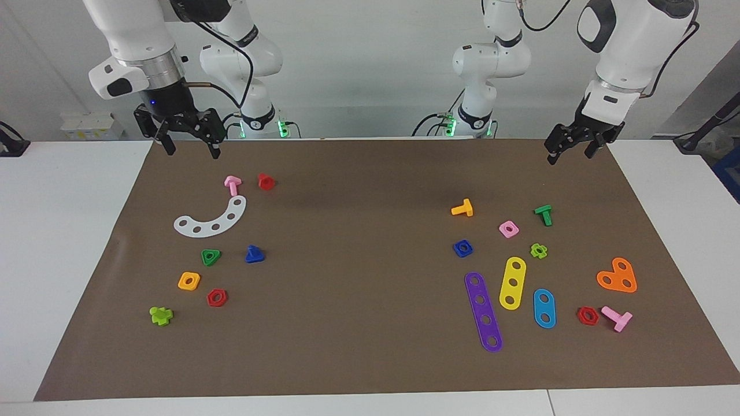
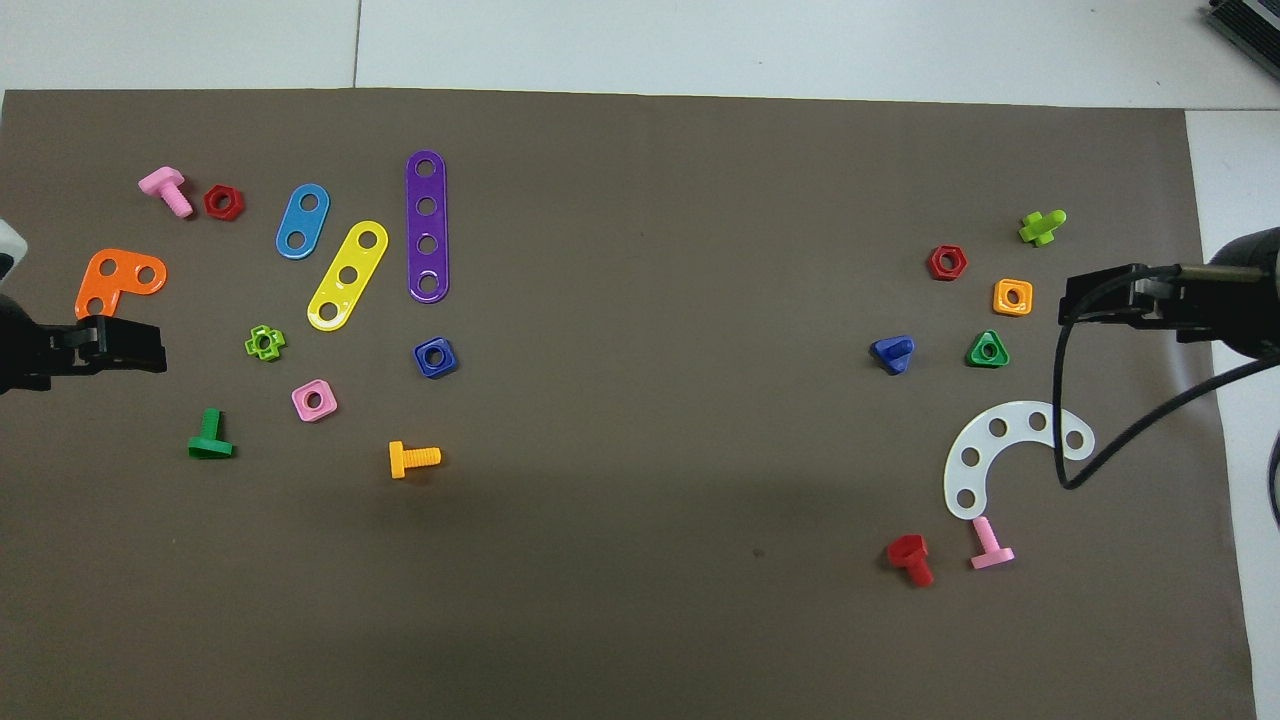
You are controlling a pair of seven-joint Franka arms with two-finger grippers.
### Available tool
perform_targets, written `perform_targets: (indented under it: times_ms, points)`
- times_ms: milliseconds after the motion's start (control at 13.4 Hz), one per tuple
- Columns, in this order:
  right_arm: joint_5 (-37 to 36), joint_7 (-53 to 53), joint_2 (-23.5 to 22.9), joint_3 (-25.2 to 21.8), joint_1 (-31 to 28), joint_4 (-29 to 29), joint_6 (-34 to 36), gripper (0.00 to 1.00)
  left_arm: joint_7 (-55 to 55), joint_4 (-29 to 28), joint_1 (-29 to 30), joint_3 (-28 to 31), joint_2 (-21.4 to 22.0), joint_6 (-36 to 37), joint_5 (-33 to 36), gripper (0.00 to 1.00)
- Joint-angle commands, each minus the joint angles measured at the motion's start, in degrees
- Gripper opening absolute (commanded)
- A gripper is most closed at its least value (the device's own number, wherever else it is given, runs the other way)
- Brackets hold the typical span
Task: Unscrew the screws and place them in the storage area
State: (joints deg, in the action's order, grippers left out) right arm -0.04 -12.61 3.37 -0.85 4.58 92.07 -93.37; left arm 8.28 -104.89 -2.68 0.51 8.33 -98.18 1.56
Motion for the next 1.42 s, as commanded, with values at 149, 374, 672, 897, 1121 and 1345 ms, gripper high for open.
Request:
perform_targets:
  times_ms: [149, 374, 672, 897, 1121, 1345]
  points:
    - [1.98, 2.07, -2.32, 0.58, -1.07, -3.13, 4.43, 1.0, 0.86, -0.31, -0.22, 0.02, 0.72, 0.45, 1.43, 1.0]
    - [1.98, 2.07, -1.17, 0.58, -1.07, -1.63, 4.43, 1.0, 0.86, -0.31, -0.13, 0.02, 0.72, 0.45, 1.43, 1.0]
    - [1.98, 2.07, -1.26, 0.67, -1.07, -1.63, 4.34, 1.0, 0.86, -0.31, -0.13, 0.02, 0.72, 0.45, 1.43, 1.0]
    - [1.98, 1.98, -1.17, 0.67, -0.98, -1.63, 4.34, 1.0, 0.86, -0.32, -0.13, 0.02, 0.72, 0.45, 1.43, 1.0]
    - [1.98, 2.07, -1.17, 0.67, -0.89, -1.63, 4.34, 1.0, 0.86, -0.23, -0.13, 0.02, 0.81, 0.45, 1.43, 1.0]
    - [1.98, 2.07, -1.17, 0.67, -0.8, -1.63, 4.16, 1.0, 0.86, -0.32, -0.13, 0.02, 0.72, 0.45, 1.43, 1.0]
